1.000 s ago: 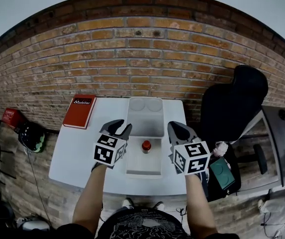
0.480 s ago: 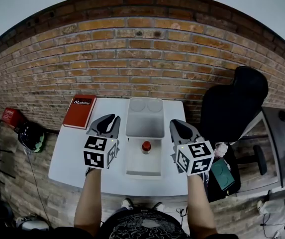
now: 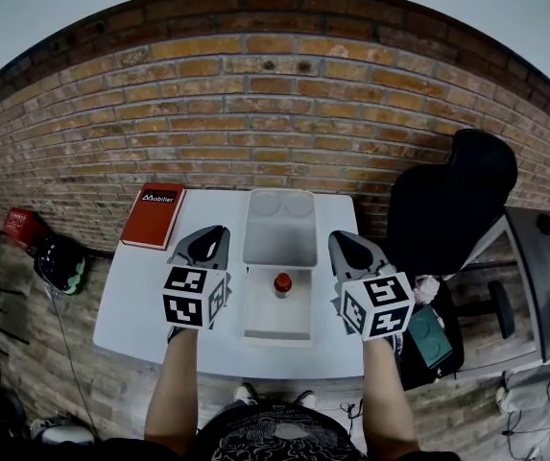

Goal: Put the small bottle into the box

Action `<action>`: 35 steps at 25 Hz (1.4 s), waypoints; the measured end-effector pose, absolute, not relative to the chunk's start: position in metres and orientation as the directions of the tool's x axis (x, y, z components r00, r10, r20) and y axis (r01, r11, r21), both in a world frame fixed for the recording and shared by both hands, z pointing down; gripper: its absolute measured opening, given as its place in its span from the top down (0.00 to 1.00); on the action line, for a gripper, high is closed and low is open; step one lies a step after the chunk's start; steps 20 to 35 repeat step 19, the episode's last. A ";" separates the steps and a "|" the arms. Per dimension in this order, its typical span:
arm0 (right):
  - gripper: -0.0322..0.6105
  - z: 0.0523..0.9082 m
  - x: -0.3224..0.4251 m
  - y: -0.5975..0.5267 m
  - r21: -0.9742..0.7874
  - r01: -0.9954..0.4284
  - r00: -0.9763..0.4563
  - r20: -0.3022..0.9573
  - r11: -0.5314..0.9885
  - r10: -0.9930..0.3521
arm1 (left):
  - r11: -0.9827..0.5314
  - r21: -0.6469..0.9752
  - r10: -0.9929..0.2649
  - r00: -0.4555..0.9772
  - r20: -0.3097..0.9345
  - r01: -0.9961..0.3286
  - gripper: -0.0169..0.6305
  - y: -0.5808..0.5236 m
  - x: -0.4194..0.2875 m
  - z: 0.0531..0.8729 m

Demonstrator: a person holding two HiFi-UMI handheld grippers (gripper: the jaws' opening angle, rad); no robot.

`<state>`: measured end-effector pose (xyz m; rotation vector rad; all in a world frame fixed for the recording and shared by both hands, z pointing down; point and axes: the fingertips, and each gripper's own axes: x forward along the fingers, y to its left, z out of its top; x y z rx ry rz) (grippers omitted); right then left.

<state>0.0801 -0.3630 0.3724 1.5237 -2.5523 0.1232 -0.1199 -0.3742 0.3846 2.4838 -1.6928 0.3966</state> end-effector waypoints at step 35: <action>0.92 0.370 0.080 -0.365 0.024 -0.881 -0.460 0.178 0.472 -0.870 | -0.399 -0.049 -0.882 0.368 0.295 -0.916 0.91 -0.376 -0.112 0.395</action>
